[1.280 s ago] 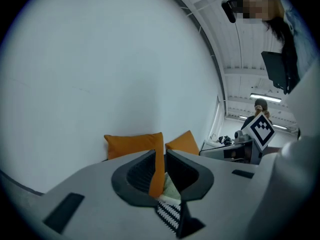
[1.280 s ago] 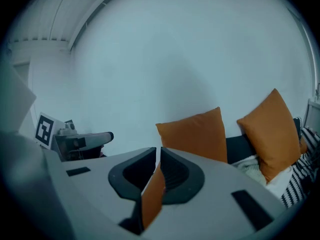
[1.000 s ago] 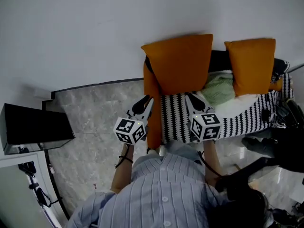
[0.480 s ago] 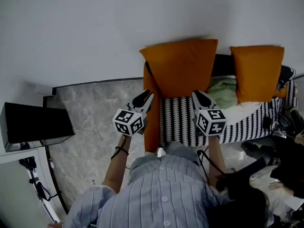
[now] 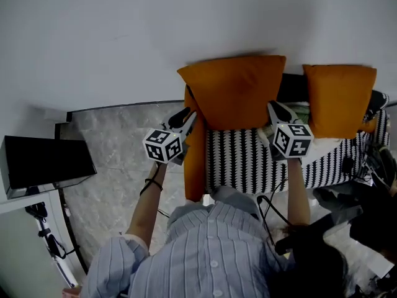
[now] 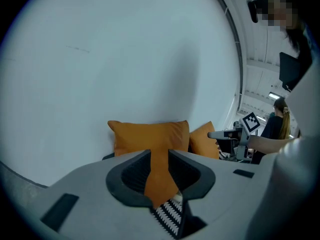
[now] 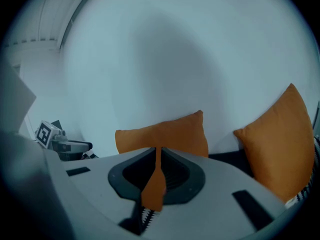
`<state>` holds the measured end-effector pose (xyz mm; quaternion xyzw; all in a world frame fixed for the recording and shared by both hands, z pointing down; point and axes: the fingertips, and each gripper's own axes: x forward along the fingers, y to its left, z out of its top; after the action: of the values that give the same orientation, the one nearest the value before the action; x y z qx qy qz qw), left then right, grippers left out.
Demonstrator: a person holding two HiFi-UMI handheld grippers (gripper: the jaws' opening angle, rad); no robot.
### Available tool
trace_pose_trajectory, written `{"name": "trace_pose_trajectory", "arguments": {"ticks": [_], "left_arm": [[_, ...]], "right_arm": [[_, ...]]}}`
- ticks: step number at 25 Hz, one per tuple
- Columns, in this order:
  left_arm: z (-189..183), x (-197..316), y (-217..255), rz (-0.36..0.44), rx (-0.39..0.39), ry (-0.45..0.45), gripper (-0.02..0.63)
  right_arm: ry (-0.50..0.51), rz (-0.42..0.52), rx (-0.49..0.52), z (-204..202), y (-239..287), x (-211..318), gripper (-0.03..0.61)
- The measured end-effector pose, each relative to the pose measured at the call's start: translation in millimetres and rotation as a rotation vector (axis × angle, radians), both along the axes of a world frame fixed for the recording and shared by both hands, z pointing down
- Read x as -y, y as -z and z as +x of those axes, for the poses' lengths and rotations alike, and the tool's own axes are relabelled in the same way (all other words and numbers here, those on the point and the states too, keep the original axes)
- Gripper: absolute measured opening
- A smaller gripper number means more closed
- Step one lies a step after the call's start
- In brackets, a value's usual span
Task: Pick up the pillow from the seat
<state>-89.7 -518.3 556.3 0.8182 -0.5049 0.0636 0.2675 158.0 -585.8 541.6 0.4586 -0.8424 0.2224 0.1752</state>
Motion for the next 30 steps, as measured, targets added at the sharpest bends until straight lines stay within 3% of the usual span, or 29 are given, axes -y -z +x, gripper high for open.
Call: {"name": "trace_pose_trajectory", "arguments": {"ticks": [11,14,19,22,27,30], "left_arm": [[-22,51,-10,-0.041,0.018,0.047,0.175],[-30,63,-15,-0.069,0.008,0.055,0.215],[-44,84,-22,-0.102,0.022,0.070,0.227],[-51,96,-26,-0.105,0.023,0.079,0.227],[-63,116,-40,-0.137,0.021,0.098,0.227],[-64,123,-45,-0.154,-0.005,0.104,0.227]], "right_arm": [[-0.024,0.067,0.021,31,22,75,0.043],[0.002,0.077,0.016,34,24,87,0.104],[0.044,0.075,-0.021,36,19,106,0.161],[0.057,0.058,-0.018,33,10,118,0.257],[0.065,-0.010,0.001,23,-7,130,0.272],[0.026,-0.059,0.108,19,-10,137,0.272]]}}
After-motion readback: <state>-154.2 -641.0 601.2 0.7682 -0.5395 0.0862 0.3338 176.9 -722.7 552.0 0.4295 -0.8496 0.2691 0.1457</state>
